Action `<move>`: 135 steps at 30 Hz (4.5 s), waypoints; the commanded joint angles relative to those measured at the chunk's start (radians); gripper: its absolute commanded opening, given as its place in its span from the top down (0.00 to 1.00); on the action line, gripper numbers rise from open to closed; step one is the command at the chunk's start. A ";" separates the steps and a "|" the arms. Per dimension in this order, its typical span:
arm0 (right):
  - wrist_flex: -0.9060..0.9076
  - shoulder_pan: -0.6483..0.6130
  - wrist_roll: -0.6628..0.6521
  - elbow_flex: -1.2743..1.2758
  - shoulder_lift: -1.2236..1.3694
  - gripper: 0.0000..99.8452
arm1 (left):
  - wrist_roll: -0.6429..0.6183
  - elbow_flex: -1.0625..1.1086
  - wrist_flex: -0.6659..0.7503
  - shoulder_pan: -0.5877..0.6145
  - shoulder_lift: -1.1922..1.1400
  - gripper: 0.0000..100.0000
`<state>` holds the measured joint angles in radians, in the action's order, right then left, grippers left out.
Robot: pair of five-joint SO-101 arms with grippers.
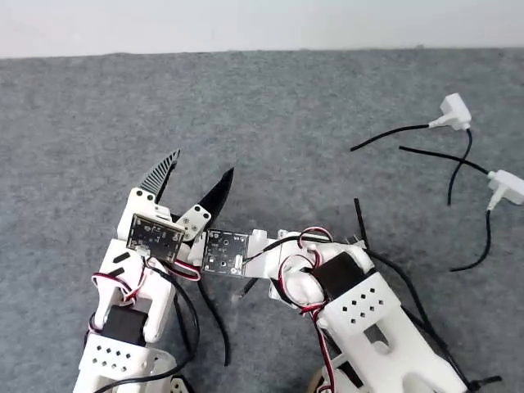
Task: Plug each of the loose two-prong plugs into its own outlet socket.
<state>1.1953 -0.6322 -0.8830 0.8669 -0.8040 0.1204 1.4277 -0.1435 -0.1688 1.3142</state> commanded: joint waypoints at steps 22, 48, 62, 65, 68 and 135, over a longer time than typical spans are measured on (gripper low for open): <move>0.243 0.039 0.267 -0.764 0.001 0.99 | 0.008 0.039 0.006 -0.160 0.005 0.73; 0.300 -0.137 0.393 -0.692 -0.010 0.99 | 0.006 0.005 -0.041 -0.147 0.012 0.73; 0.303 -0.136 0.393 -0.621 -0.010 0.99 | 0.005 -0.010 -0.040 -0.103 0.012 0.73; 0.303 -0.136 0.393 -0.597 -0.012 0.99 | 0.005 -0.010 -0.040 -0.104 0.012 0.73; 0.303 -0.136 0.393 -0.588 -0.012 0.99 | 0.005 -0.010 -0.040 -0.103 0.012 0.73; -0.522 0.124 0.898 0.373 -0.131 0.83 | -0.063 -0.004 0.009 -0.015 0.005 0.73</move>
<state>0.7012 -0.4496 0.0008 1.2474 -0.9314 0.0683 1.4799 -0.1634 -0.1887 1.3142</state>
